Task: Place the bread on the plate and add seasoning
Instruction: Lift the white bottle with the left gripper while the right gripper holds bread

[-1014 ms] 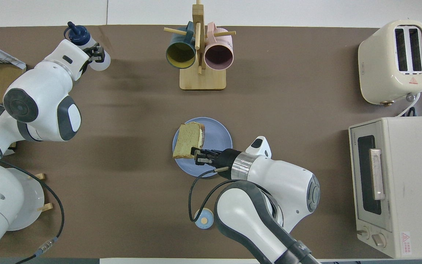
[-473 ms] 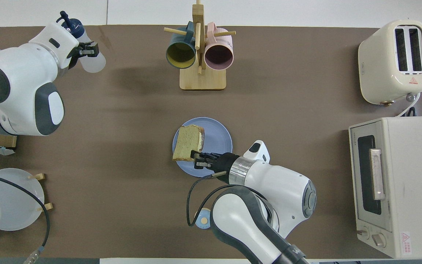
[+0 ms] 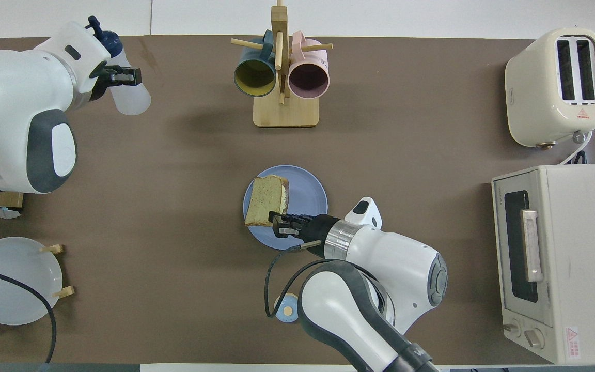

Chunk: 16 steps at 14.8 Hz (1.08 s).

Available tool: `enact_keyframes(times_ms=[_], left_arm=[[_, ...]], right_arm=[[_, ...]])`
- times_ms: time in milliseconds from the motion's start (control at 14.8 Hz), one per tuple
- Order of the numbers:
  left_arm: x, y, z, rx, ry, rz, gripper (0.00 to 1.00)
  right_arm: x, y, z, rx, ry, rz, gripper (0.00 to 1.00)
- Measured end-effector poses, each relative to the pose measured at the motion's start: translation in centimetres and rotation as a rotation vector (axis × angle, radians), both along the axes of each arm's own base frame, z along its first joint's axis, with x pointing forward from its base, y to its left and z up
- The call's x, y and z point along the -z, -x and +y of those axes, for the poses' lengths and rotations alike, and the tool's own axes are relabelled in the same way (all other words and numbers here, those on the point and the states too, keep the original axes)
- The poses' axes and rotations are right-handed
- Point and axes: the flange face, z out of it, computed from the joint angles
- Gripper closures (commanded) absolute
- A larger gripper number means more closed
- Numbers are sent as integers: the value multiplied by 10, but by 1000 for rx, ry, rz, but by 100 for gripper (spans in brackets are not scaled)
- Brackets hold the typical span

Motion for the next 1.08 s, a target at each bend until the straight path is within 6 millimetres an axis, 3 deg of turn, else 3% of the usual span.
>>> enact_keyframes(times_ms=[68,135,203,1081], left_arm=[[-6,3,-4,12,-6,22,63],[-11,7,-8,28,-13,42,63],[-16,11,-11,45,-22,59,63],[-94,85,-9,336,-106,265,62]], right_arm=[[0,0,0,0,0,0,59],[0,0,0,0,0,0,36],[0,0,0,0,0,0,0],[0,-13,-17,11,14,-31,0]])
